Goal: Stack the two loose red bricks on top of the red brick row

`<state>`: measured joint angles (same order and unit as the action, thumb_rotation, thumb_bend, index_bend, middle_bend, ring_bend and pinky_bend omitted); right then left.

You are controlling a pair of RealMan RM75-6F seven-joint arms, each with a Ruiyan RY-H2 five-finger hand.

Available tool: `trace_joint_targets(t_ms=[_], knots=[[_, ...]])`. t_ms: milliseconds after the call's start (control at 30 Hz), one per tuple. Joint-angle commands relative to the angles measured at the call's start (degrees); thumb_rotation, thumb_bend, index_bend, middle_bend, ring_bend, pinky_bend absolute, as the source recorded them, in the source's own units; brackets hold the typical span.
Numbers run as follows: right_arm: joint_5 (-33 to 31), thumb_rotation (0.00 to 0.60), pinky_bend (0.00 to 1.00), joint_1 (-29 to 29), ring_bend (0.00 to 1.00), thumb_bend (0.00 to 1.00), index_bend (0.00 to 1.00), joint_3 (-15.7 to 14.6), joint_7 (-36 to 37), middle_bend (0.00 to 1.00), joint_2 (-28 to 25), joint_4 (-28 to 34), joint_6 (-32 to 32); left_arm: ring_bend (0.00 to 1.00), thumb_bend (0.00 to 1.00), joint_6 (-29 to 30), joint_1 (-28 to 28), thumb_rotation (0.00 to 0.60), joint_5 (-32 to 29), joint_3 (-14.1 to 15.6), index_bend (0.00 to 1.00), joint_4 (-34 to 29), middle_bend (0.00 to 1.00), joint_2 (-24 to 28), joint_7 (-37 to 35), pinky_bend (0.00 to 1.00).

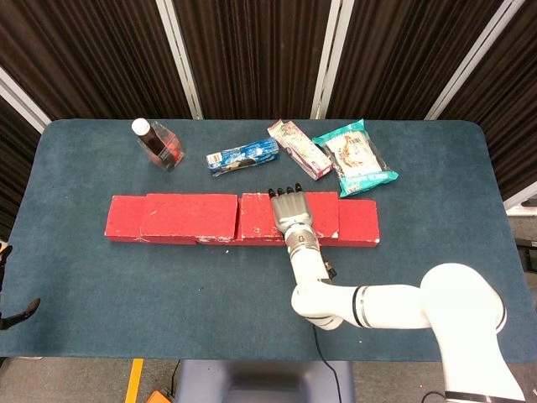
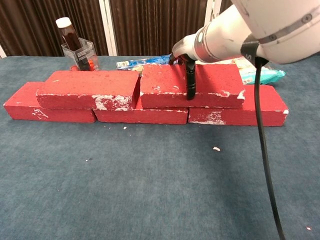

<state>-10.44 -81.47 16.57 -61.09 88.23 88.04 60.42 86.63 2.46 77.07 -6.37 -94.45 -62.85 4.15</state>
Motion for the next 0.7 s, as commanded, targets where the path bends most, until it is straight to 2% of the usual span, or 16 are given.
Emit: trace_joint_targets(t_ms=[33,700], knots=[[-2.27,0.6,0.0,-0.52,0.21,0.39,0.25,1.04,-1.64,0.3,-0.1,0.18,0.72,0.0,0.2,0.0,-0.01,0.6,-0.05,-0.02,0.0,-0.01,0.0,0.01,-0.02,0.0],[-4.2,0.6,0.0,-0.48,0.21,0.39,0.26,3.51,-5.03,0.3,1.32,-1.58,1.16,0.0,0.2,-0.23,-0.05,0.6,-0.64,-0.11,0.0,-0.35,0.0,0.17,0.13,0.0]])
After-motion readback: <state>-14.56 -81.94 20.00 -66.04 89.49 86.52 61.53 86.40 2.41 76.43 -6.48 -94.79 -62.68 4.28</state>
